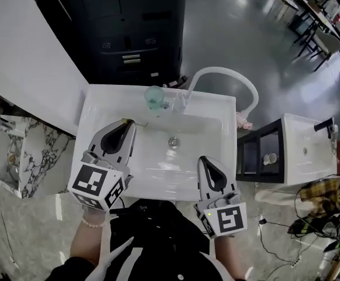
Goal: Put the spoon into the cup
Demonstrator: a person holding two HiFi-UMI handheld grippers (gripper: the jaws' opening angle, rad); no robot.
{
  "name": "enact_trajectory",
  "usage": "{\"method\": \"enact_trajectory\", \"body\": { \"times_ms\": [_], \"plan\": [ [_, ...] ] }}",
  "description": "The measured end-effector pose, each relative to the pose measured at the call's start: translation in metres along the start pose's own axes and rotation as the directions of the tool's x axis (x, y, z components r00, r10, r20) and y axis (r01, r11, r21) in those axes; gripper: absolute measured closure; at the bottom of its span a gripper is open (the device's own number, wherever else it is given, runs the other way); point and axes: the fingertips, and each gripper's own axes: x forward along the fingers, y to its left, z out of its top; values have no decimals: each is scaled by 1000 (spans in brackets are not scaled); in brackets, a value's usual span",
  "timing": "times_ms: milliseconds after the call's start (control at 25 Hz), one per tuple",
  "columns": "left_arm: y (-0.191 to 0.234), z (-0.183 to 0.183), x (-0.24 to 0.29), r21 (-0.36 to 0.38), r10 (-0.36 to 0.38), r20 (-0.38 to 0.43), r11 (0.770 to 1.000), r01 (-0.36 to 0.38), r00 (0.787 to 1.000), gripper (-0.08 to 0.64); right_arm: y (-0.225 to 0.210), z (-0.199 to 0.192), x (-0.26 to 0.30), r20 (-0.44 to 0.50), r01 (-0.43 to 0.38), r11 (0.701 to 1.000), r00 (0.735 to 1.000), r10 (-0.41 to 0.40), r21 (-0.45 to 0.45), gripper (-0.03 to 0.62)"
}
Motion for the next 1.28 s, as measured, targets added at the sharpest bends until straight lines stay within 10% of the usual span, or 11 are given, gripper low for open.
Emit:
{"method": "enact_trajectory", "body": {
  "times_ms": [1280],
  "plan": [
    [66, -38, 125, 13, -57, -59, 998, 58, 997, 555, -26, -28, 38, -95, 162, 984, 983, -155, 71, 592]
  ]
}}
